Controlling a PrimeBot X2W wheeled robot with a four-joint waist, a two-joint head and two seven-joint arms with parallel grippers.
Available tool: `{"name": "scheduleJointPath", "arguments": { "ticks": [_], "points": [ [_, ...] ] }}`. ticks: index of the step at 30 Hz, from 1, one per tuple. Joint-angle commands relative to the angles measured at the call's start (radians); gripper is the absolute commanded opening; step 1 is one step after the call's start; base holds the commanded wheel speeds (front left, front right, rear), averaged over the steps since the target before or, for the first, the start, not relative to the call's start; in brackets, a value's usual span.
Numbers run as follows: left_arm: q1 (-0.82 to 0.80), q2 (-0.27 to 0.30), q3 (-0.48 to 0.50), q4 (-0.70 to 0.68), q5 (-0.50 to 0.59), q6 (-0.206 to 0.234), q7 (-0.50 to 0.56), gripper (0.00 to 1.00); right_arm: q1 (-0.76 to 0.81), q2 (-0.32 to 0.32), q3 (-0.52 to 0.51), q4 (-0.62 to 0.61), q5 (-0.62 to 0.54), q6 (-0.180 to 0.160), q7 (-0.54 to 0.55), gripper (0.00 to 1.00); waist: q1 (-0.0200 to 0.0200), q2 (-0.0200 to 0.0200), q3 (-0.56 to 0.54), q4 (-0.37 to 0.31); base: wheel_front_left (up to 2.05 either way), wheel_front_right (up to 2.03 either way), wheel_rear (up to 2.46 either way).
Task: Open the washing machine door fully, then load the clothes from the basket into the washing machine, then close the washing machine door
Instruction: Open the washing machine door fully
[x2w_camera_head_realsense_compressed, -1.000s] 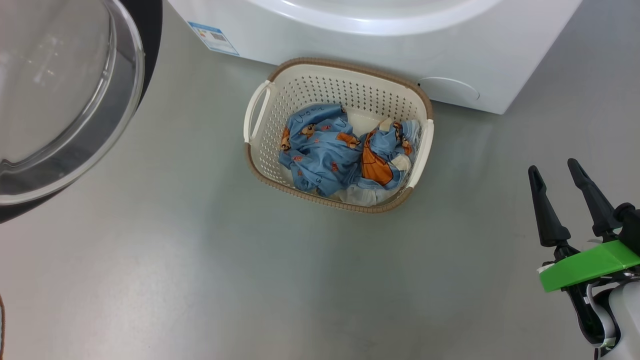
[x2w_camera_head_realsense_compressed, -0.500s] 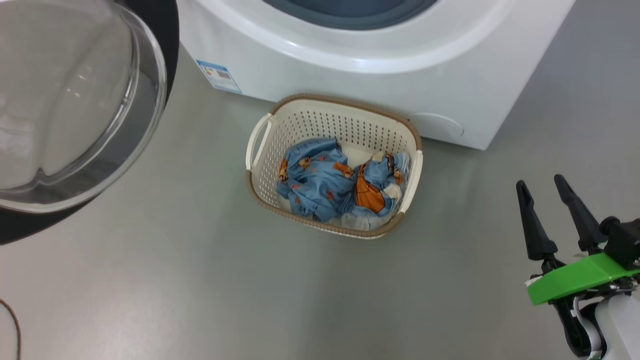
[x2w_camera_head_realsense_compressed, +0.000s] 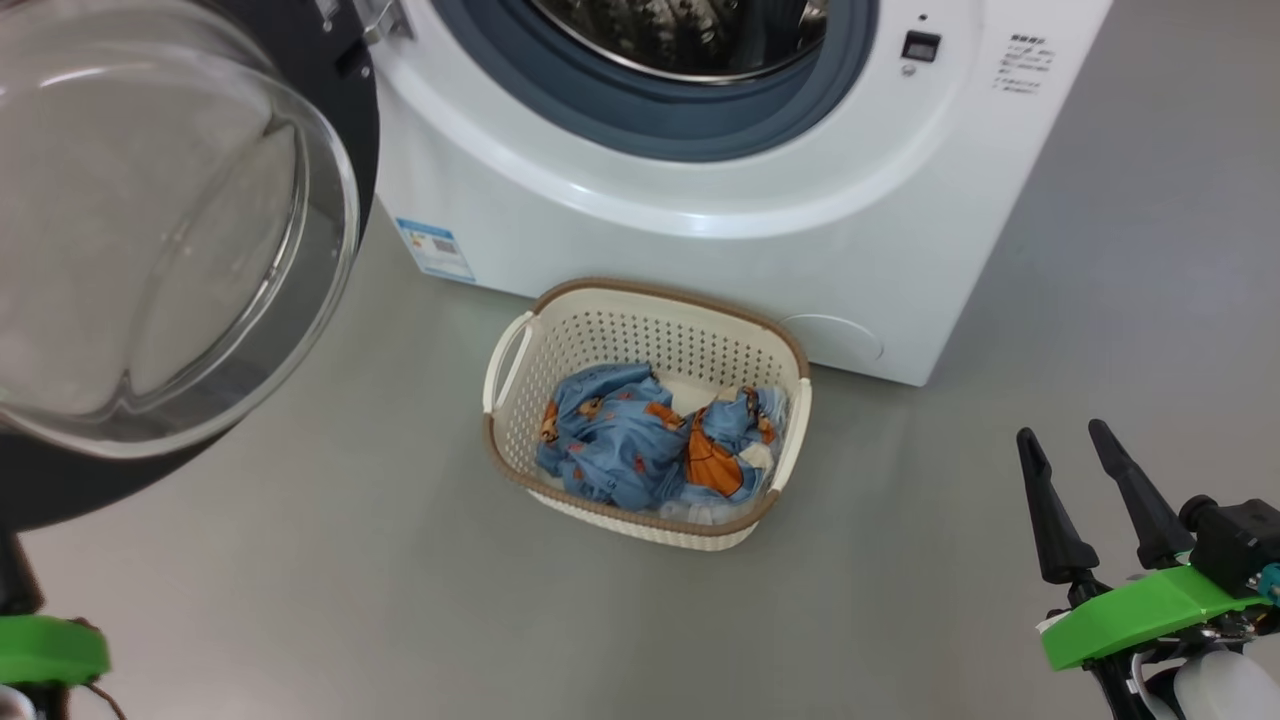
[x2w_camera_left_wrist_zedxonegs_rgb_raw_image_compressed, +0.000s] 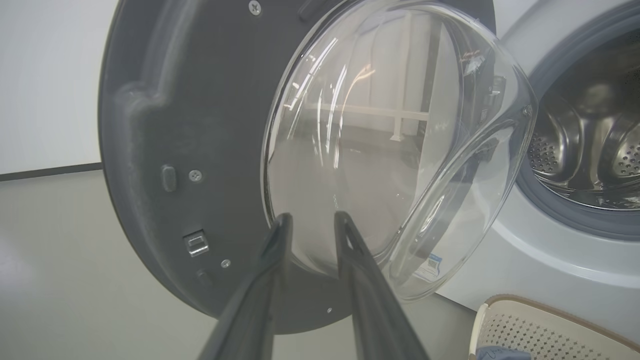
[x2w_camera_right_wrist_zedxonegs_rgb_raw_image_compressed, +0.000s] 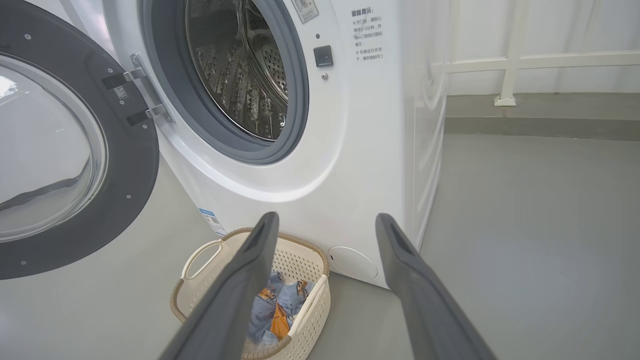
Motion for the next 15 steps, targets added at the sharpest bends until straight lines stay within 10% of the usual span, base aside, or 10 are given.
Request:
{"name": "scheduleJointPath", "arguments": {
  "ticks": [1,15],
  "points": [
    [0.025,0.036,-0.008,-0.056,-0.012,0.001,-0.006,0.56,0.010,-0.004,0.021,-0.024,0.011,0.006,-0.012,1.00,0.0002,0.0000,-0.032,-0.030,0.00,0.00,0.00],
    [0.143,0.018,-0.177,-0.205,-0.028,0.001,-0.006,0.99,0.033,0.023,0.026,-0.027,0.022,0.006,-0.012,1.00,0.0002,0.0000,-0.072,-0.151,0.00,0.00,0.00]
  ]
}}
